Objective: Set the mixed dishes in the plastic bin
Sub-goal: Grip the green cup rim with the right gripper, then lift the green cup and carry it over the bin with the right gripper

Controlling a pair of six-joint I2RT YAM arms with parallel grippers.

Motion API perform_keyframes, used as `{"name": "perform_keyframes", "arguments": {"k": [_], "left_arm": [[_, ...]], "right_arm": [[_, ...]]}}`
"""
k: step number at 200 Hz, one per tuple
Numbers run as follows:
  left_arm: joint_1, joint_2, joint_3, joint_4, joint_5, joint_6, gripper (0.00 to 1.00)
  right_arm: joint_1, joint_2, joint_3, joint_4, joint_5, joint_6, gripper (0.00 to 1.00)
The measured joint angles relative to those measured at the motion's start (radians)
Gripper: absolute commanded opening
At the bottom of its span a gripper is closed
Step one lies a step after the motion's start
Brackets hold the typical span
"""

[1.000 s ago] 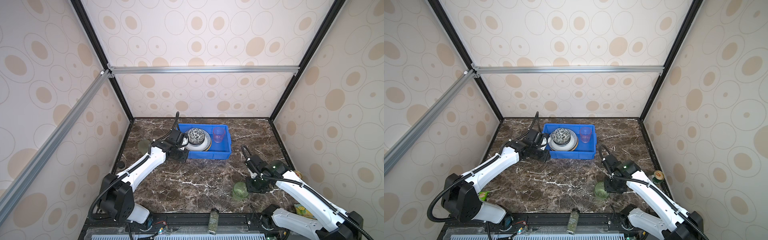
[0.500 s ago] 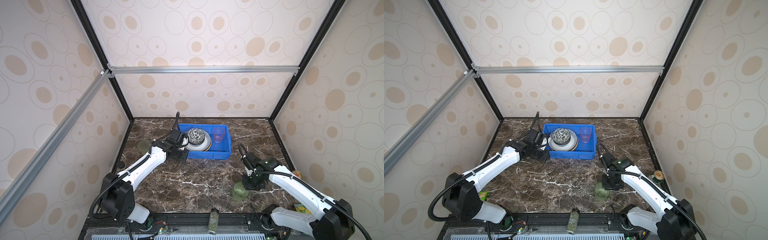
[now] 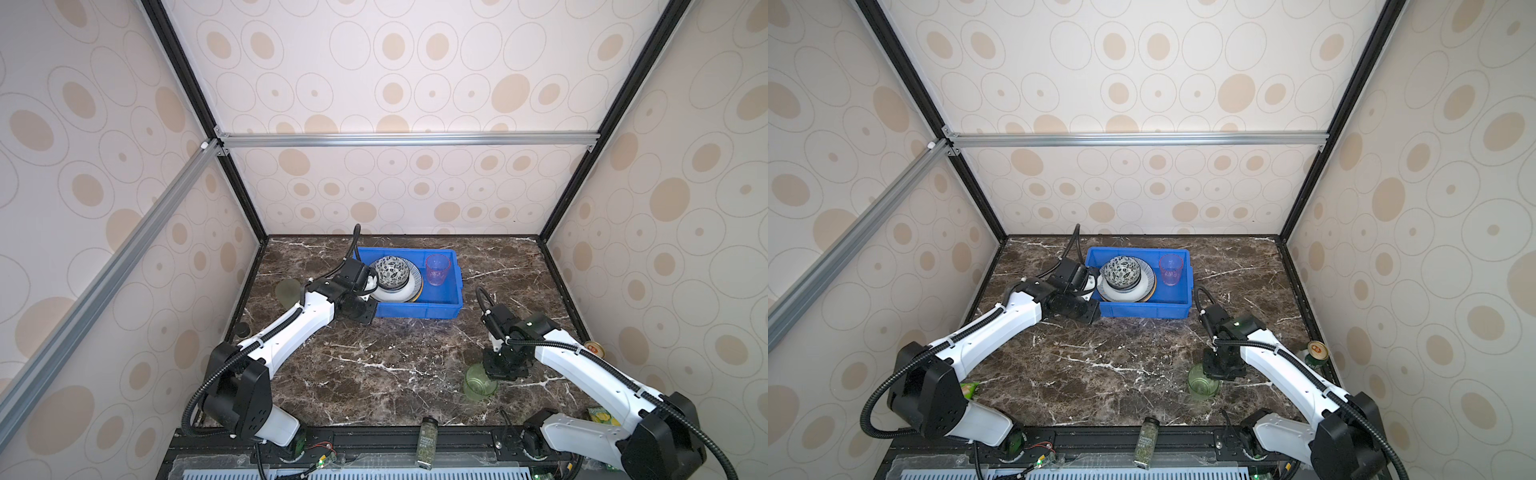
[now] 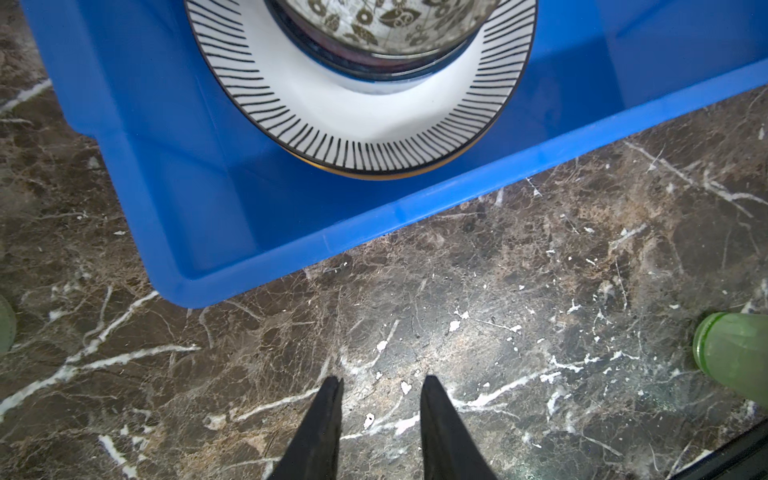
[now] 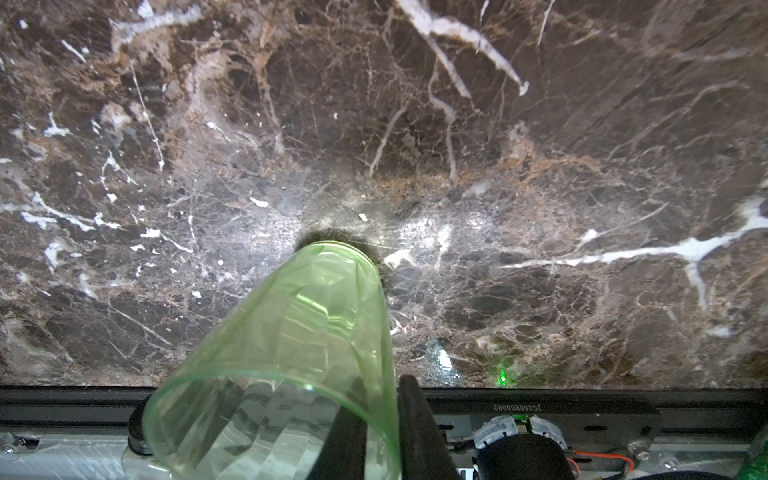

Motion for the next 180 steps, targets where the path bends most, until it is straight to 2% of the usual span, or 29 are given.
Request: {"name": "perform_keyframes", "arguments": {"k": [45, 91, 180], "left_arm": [[0.0, 0.0, 0.0, 0.0, -0.011, 0.002, 0.33], [0.0, 0.0, 0.0, -0.002, -0.027, 0.003, 0.33], [0.014, -0.005, 0.005, 0.0, -0.058, 0.003, 0.32]], "right_arm": [[0.0, 0.02, -0.001, 0.015, -0.003, 0.012, 0.0], [0.0, 0.037, 0.034, 0.013, 0.036, 0.012, 0.0], [0.0, 0.16, 0.369, 0.003, 0.122, -0.047, 0.0]]}}
